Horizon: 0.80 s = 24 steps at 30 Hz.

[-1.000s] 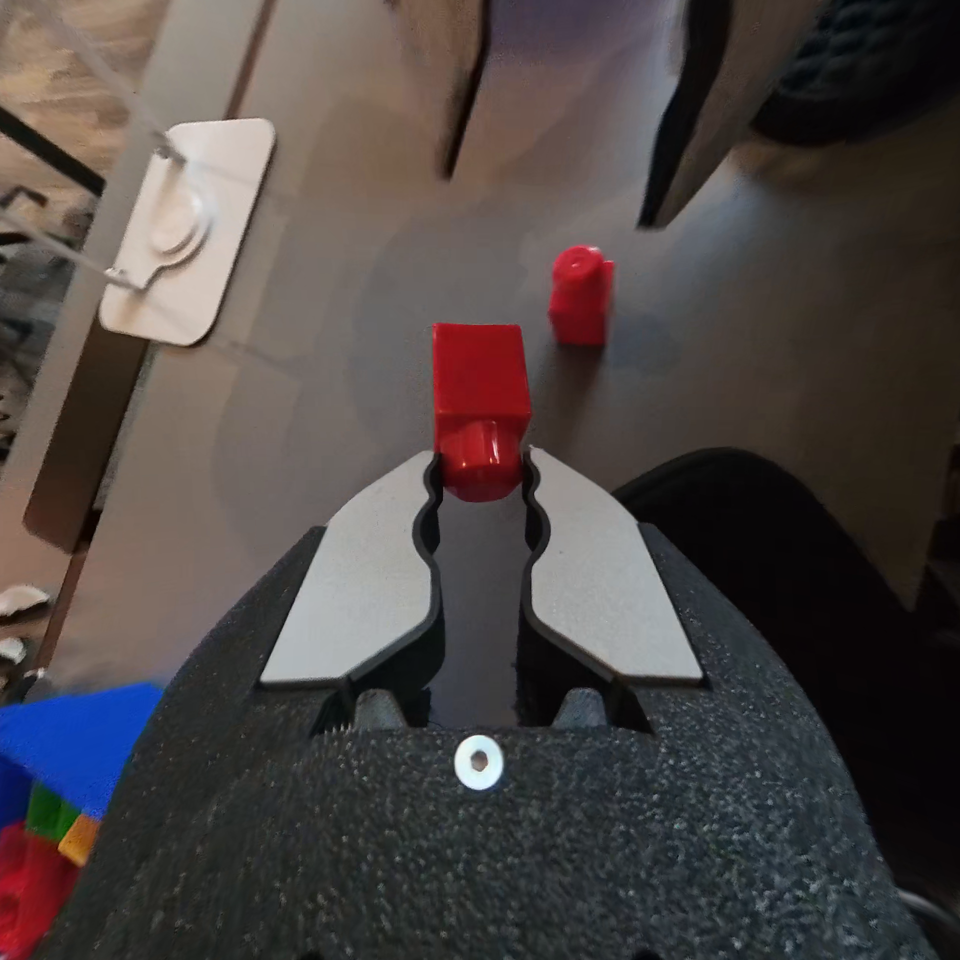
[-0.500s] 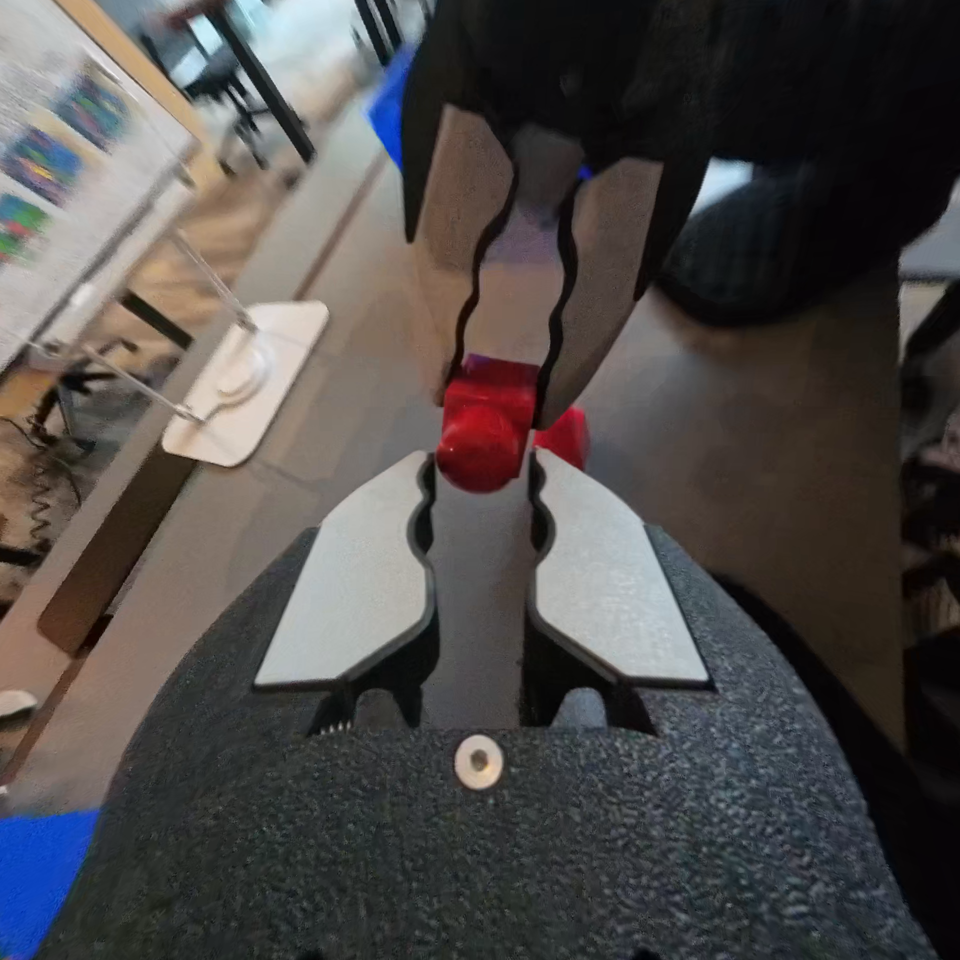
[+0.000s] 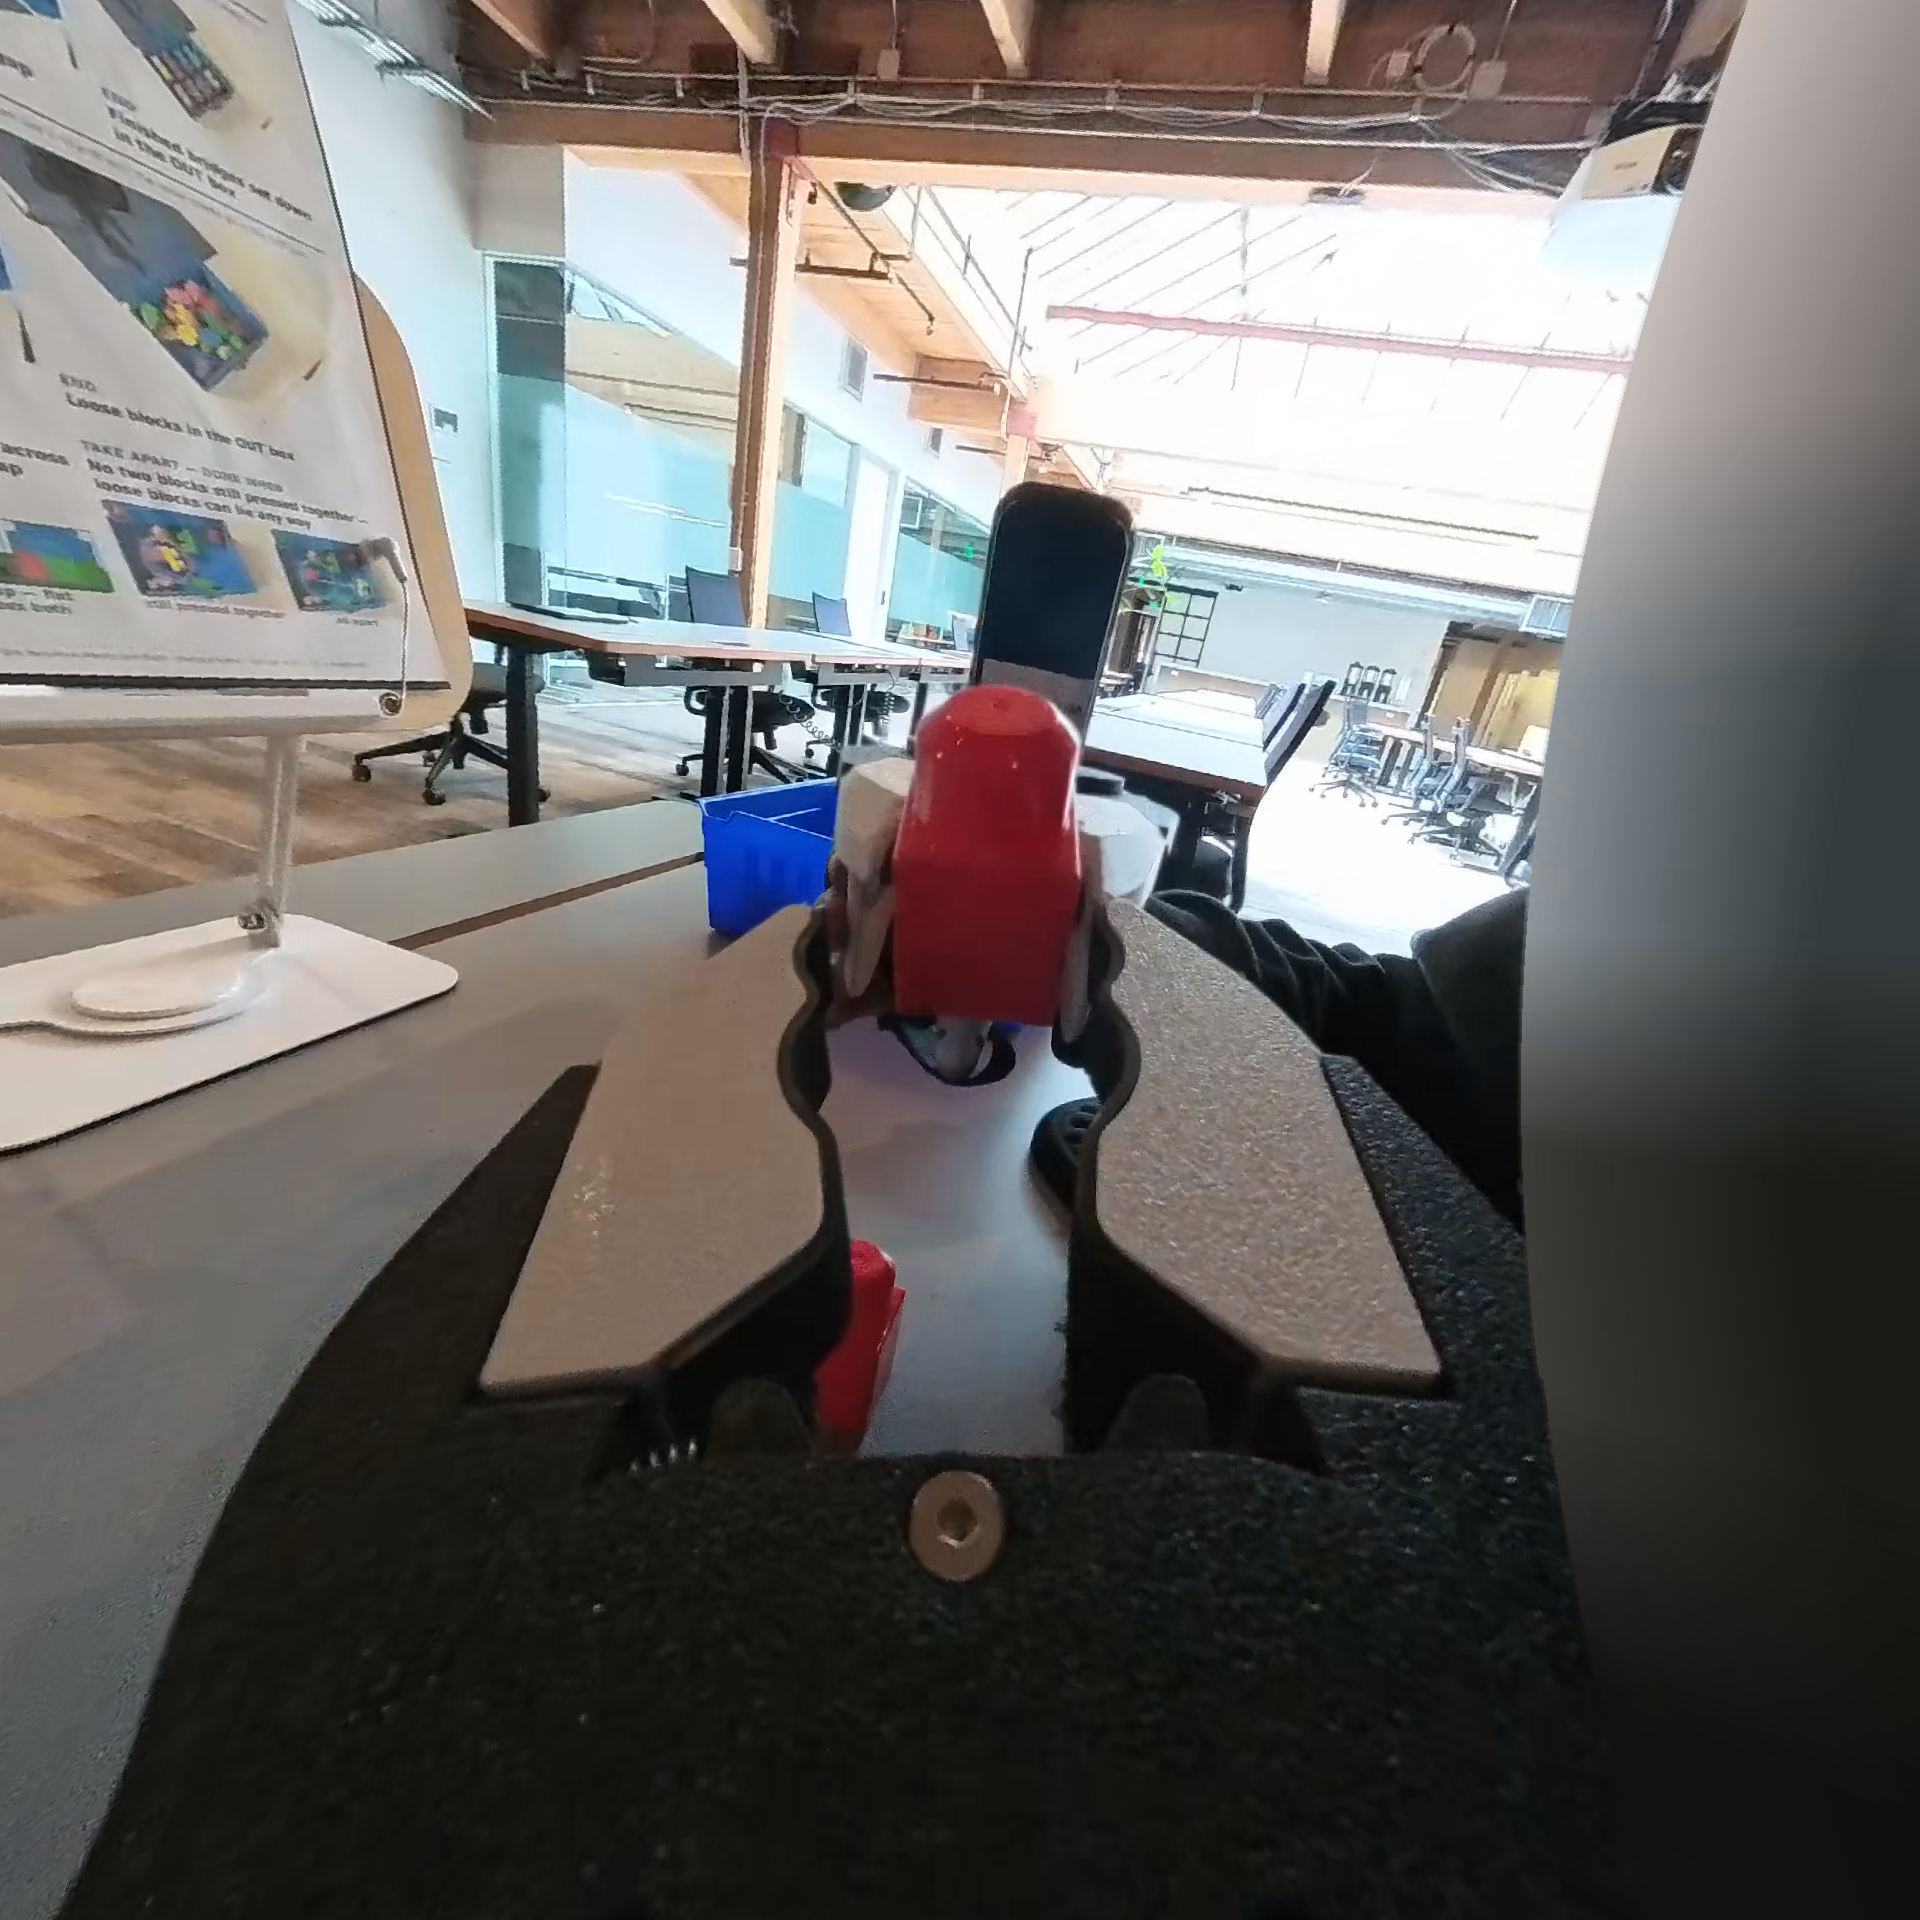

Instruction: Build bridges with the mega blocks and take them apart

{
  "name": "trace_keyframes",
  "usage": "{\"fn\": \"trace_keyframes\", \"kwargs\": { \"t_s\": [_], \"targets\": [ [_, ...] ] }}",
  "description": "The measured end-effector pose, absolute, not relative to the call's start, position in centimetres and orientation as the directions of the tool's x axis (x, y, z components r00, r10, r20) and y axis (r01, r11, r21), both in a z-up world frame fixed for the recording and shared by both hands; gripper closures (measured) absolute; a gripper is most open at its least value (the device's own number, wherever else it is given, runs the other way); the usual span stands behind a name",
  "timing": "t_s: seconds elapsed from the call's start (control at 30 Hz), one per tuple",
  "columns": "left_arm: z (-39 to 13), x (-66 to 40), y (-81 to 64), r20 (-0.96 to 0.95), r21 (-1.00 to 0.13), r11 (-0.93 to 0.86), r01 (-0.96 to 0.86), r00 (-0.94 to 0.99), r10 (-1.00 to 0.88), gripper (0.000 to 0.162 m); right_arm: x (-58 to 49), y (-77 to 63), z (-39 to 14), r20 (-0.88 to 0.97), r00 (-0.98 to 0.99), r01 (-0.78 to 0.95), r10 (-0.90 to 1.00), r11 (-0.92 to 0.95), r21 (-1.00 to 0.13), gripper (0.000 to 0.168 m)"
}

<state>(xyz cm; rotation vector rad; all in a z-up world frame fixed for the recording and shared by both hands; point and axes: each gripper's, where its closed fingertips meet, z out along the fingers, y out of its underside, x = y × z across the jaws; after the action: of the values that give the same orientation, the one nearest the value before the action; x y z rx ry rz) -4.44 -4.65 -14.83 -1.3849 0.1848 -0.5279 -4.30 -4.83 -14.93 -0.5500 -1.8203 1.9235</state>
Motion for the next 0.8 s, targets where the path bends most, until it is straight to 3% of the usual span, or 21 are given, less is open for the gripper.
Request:
{"fn": "trace_keyframes", "kwargs": {
  "t_s": [0.13,0.23,0.4,0.6,0.8],
  "targets": [
    [-14.9,-4.1,-4.8,0.161,-0.971,0.084,0.225,0.869,-0.467,0.129,-4.4,-5.0,-15.2,0.009,-0.826,-0.036,0.563,-0.037,-0.999,0.133],
    [-15.5,-4.1,-4.8,0.129,-0.984,0.052,0.171,0.881,-0.456,0.130,-4.3,-5.0,-15.9,-0.001,-0.831,-0.009,0.557,-0.014,-1.000,0.133],
    [-17.9,-4.1,-4.9,0.016,-0.997,-0.075,-0.016,0.912,-0.409,0.130,-4.0,-3.5,-18.1,0.009,-0.809,0.134,0.588,0.201,-0.970,0.121],
    [-21.6,-3.1,-4.7,-0.109,-0.937,-0.258,-0.236,0.899,-0.424,0.130,-2.8,-4.0,-19.4,0.160,-0.825,0.183,0.542,0.524,-0.832,0.122],
    [-22.7,-2.5,-4.4,-0.132,-0.916,-0.286,-0.280,0.886,-0.445,0.129,-2.5,-4.5,-21.6,0.224,-0.848,0.208,0.480,0.691,-0.692,0.132]
  ]
}}
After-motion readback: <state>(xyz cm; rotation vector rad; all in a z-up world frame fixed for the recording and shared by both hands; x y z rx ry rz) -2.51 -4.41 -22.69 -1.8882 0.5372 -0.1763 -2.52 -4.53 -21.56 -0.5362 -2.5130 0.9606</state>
